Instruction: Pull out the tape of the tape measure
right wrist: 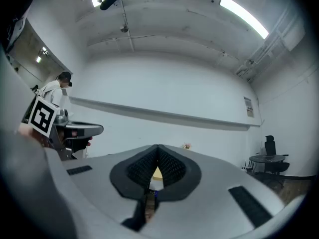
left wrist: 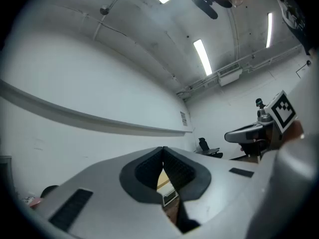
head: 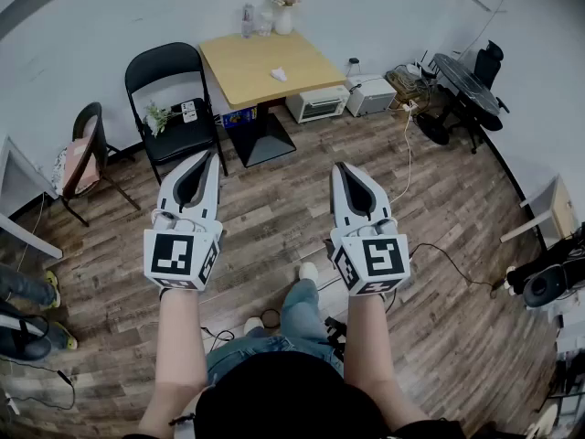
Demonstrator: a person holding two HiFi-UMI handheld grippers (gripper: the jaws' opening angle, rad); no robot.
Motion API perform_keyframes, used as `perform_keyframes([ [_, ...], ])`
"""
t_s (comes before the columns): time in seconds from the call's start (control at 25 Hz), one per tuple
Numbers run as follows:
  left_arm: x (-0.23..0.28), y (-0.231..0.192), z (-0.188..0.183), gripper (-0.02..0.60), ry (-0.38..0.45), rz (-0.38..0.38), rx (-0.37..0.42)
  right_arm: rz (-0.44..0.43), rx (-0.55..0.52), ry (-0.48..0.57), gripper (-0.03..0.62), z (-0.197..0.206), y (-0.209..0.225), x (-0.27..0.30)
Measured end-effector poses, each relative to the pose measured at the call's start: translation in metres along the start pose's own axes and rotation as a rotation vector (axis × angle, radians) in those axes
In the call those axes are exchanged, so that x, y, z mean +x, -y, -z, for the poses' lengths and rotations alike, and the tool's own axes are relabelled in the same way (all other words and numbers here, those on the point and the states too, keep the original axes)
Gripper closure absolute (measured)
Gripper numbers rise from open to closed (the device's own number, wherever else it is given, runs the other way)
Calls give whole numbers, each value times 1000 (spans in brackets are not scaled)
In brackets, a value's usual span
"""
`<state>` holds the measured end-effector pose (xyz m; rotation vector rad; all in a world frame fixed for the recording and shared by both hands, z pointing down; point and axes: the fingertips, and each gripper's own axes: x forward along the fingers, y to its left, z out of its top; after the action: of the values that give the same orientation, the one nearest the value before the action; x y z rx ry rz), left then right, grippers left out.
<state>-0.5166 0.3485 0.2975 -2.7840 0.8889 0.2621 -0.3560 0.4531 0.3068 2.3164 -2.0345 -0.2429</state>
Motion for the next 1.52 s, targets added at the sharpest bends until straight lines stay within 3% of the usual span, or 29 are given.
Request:
perform_keyframes([
  [0.4, 21, -9, 7, 563, -25, 5, 5, 17, -30, 12, 576, -7, 1, 22],
  [0.44, 24, -10, 10, 514, -38, 8, -6, 7, -17, 0, 537, -5, 0, 25],
  [0.48, 28, -10, 14, 373, -51, 12, -19, -1, -6, -14, 385, -2, 1, 28],
  [0.52, 33, -12, 17, 265, -60, 12, -30, 1, -1, -25, 277, 0, 3, 31],
  [0.6, 41, -16, 21, 218, -73, -2, -41, 21, -8, -27, 256, 3, 9, 35],
  [0.84, 63, -21, 32, 216, -108, -13, -36, 24, 78, -52, 256, 13, 28, 50],
  [1.08, 108, -33, 49, 218, -116, -31, -57, 32, 64, -81, 256, 30, 59, 87],
  [1.52, 239, -52, 72, 218, -131, -68, -52, 75, 102, -68, 256, 45, 163, 187],
])
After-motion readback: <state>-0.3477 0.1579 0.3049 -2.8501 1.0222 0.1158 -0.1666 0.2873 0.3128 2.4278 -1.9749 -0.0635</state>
